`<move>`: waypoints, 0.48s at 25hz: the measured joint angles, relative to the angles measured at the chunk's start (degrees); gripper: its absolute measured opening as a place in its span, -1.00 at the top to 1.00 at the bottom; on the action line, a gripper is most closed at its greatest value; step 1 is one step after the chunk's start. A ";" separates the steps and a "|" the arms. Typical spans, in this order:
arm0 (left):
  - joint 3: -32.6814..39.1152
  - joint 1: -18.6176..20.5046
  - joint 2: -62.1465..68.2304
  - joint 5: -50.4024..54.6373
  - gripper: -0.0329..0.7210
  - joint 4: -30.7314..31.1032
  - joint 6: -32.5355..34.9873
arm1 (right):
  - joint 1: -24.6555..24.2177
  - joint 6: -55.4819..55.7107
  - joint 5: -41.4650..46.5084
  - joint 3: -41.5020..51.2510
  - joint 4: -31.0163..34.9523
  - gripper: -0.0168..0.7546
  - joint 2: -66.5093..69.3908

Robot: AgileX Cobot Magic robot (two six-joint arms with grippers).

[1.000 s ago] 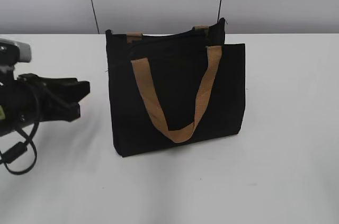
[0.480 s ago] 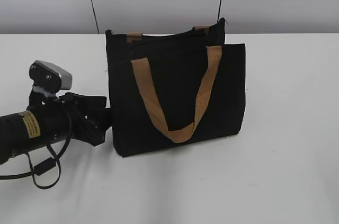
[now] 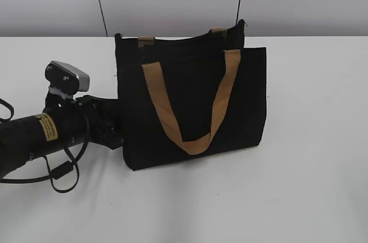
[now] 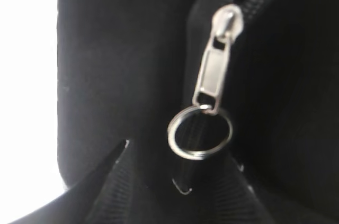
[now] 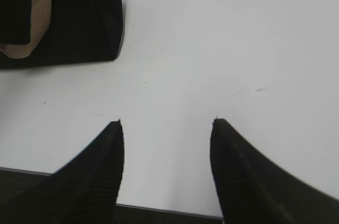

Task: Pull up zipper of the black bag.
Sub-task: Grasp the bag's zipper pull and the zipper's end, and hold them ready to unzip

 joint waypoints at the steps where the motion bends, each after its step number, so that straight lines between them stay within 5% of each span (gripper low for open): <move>1: 0.00 0.00 0.25 0.00 -0.03 0.12 0.00 | 0.00 0.00 0.00 0.00 0.00 -0.11 0.00; 8: 0.00 0.00 0.41 -0.02 0.25 1.55 0.11 | 0.00 0.00 0.00 0.00 0.00 -0.11 0.00; 12: -0.46 0.00 0.46 -0.02 0.64 1.52 0.11 | 0.00 0.00 0.00 0.00 0.00 -0.11 0.00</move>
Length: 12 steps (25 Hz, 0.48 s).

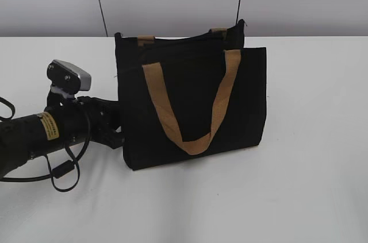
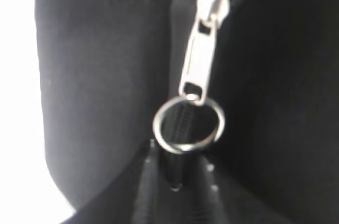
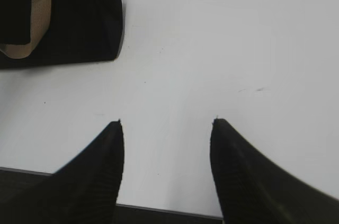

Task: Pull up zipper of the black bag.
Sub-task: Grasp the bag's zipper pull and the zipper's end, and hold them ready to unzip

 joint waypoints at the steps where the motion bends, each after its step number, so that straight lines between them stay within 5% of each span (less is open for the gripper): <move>1: 0.00 0.00 0.00 0.00 0.78 -0.35 0.00 | 0.00 0.00 0.00 0.00 0.00 -0.11 0.00; 12: -0.05 0.00 -6.30 5.92 0.87 -1.89 0.00 | 0.00 0.00 0.00 0.00 0.00 -0.11 0.00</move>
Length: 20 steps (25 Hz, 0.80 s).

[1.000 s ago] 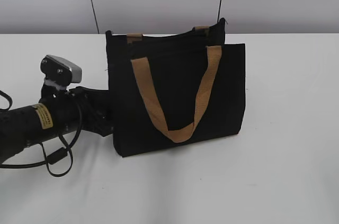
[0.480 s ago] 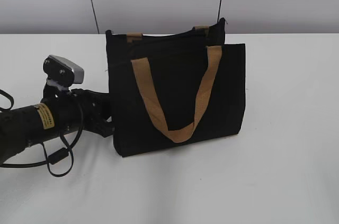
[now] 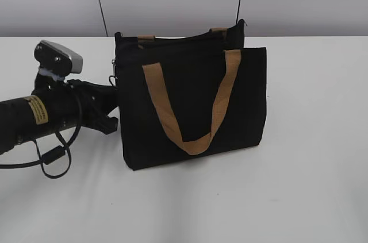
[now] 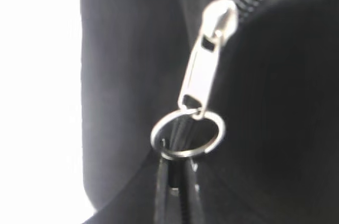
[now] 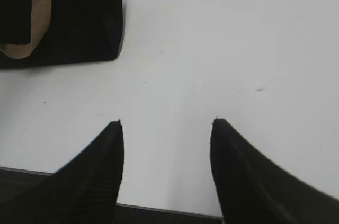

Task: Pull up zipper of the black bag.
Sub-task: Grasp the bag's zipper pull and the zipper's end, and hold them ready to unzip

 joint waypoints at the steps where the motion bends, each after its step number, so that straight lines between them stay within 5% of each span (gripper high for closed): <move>1: 0.00 0.00 -1.61 1.69 0.87 0.23 0.00 | 0.00 0.00 0.00 0.00 0.00 -0.11 0.00; 20: 0.05 -0.05 -25.07 11.51 0.87 7.79 -5.94 | 0.00 0.00 0.00 0.00 0.00 -0.11 0.00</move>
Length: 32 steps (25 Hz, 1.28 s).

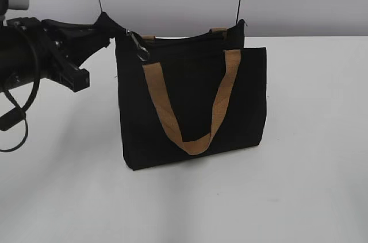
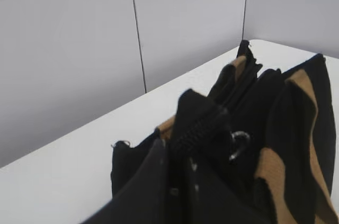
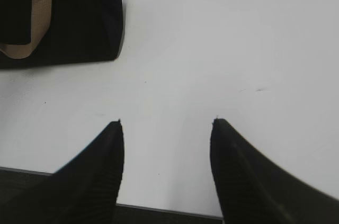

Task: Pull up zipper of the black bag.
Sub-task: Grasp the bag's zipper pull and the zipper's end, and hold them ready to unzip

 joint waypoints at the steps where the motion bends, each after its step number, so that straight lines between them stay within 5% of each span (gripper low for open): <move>1: 0.00 0.00 -0.43 0.00 0.87 0.11 -0.14 | 0.00 0.00 0.00 0.00 0.00 -0.11 0.00; 14: 0.00 -0.33 -2.33 -1.24 0.87 0.41 -3.76 | 0.00 -1.76 0.00 0.00 1.25 -0.11 1.26; 23: 0.00 -0.33 -2.33 -1.96 0.87 0.98 -5.08 | 0.46 -17.17 -0.01 -0.25 12.93 -0.11 17.29; 32: 0.00 -0.33 -2.33 -2.97 0.87 2.88 -6.64 | 2.75 -32.36 -11.05 -2.08 28.17 -0.11 28.61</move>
